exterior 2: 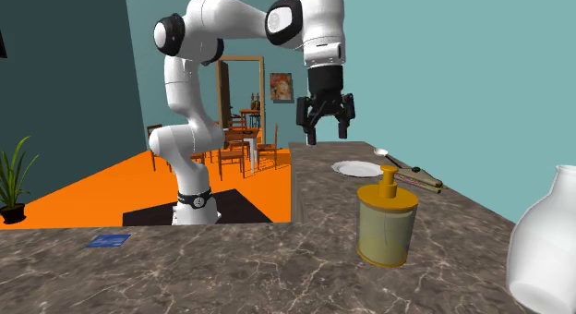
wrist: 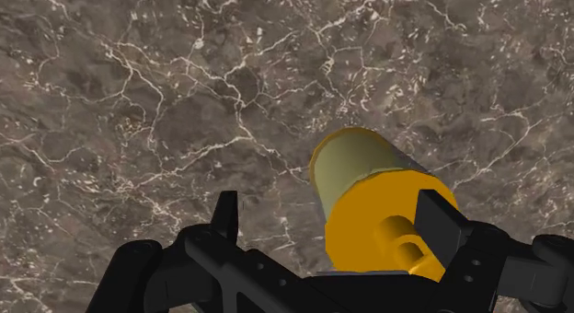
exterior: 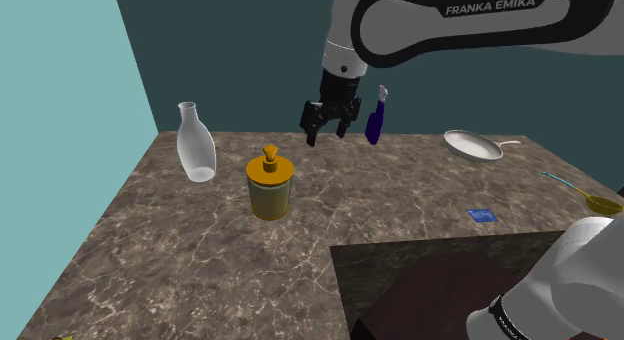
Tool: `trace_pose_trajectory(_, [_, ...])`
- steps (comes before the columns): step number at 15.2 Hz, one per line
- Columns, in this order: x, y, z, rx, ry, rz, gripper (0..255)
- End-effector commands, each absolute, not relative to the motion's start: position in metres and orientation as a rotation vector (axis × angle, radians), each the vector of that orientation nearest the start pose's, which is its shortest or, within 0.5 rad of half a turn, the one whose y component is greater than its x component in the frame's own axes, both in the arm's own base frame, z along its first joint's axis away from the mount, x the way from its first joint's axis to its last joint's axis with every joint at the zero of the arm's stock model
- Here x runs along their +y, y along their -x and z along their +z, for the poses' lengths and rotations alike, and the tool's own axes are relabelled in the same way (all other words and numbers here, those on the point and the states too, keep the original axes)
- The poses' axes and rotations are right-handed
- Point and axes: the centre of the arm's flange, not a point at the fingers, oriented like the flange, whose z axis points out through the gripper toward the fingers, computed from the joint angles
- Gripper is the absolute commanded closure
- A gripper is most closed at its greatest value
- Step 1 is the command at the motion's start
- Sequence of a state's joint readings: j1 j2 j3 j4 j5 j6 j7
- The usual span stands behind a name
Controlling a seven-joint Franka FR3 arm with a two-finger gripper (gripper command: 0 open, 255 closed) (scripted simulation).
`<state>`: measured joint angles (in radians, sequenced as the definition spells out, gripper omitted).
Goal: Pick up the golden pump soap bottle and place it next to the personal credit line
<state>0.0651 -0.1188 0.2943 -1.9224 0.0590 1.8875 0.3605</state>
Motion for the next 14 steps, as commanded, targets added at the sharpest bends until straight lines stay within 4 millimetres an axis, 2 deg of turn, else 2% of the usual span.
trace_pose_trajectory(1, [0.217,-0.517,0.540,0.033,3.089,-0.096,0])
trace_pose_trajectory(9, [0.285,-0.595,0.515,0.049,3.085,-0.069,0])
trace_pose_trajectory(14, [0.289,-0.599,0.493,0.049,3.085,-0.069,0])
